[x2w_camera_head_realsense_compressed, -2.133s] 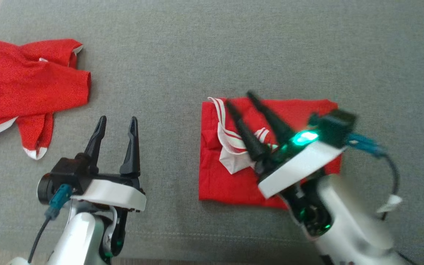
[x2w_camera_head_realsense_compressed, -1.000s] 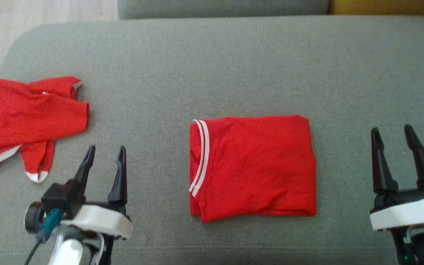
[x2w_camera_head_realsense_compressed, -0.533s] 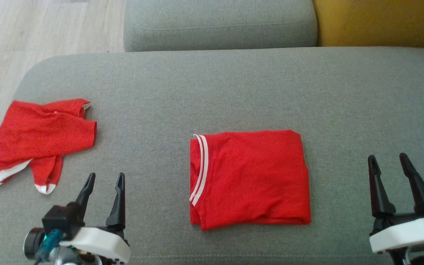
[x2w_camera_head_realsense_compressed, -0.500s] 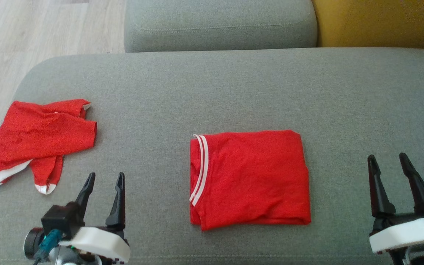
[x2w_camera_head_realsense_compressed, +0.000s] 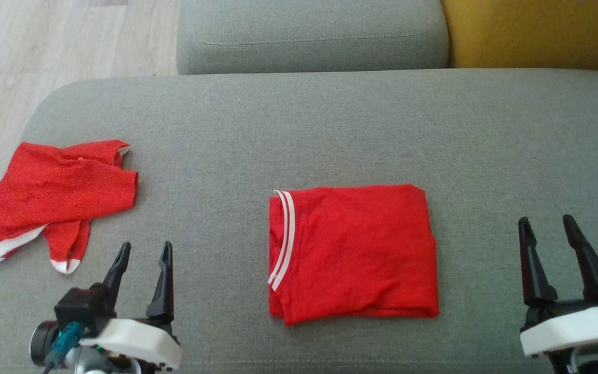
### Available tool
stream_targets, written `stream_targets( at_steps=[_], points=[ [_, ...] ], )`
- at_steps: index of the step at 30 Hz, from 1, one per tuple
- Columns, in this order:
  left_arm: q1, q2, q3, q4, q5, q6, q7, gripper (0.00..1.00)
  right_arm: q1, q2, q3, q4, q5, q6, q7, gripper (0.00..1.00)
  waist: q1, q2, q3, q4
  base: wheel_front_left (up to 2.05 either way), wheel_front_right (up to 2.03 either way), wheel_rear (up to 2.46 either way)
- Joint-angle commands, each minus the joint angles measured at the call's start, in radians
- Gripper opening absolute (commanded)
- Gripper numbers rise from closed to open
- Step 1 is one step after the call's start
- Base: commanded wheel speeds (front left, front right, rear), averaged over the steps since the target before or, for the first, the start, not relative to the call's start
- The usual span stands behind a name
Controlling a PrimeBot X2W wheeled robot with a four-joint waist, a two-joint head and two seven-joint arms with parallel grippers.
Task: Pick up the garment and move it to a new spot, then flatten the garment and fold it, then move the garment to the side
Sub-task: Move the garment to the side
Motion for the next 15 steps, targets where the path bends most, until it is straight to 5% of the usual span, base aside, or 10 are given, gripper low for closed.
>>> stream_targets(
  at_steps=[1,15],
  points=[
    [-0.035,0.019,0.034,-0.035,0.001,0.006,0.000,1.00,-0.023,-0.014,0.014,-0.037,-0.003,0.007,0.004,1.00,0.0000,-0.0001,0.001,0.000,0.00,0.00,0.00],
    [-0.054,0.025,0.024,-0.054,0.002,0.012,0.000,1.00,-0.031,-0.018,0.001,-0.032,-0.003,0.007,0.007,1.00,0.0000,-0.0001,0.029,0.010,0.00,0.00,0.00]
  ],
)
